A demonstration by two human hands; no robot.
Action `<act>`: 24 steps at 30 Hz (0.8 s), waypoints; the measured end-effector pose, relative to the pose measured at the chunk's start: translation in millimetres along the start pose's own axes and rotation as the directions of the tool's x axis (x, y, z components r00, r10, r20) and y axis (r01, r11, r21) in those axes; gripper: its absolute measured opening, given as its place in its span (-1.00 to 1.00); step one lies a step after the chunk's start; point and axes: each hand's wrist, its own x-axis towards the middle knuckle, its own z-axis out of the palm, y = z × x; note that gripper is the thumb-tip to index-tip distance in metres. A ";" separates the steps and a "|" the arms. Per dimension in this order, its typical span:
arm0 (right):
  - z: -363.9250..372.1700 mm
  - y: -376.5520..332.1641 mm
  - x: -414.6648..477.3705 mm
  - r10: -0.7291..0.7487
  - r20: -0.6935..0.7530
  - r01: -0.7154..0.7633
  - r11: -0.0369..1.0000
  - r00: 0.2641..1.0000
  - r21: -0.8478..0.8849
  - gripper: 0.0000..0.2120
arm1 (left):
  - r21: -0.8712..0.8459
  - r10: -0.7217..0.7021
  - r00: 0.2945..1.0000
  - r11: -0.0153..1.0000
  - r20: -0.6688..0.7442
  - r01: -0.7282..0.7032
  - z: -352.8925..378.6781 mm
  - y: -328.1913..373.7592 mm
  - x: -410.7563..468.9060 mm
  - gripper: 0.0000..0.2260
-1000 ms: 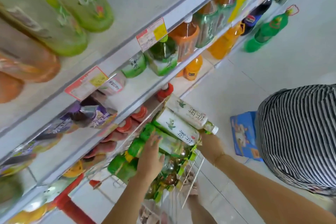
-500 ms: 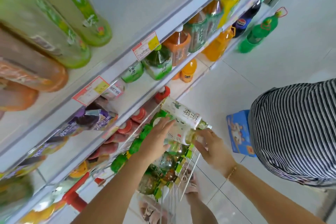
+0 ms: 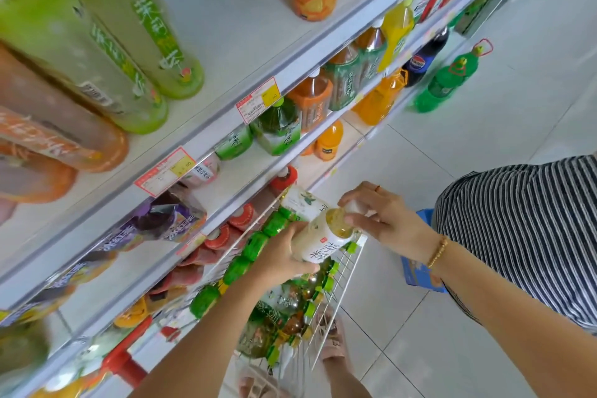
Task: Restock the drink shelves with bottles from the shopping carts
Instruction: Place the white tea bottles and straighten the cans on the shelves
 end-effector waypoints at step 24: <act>71.8 41.8 -4.4 0.535 -0.159 -0.555 0.821 0.830 -0.135 -0.68 | -0.537 -0.323 0.916 0.829 -0.237 0.154 -38.2 -35.2 -71.1 -0.38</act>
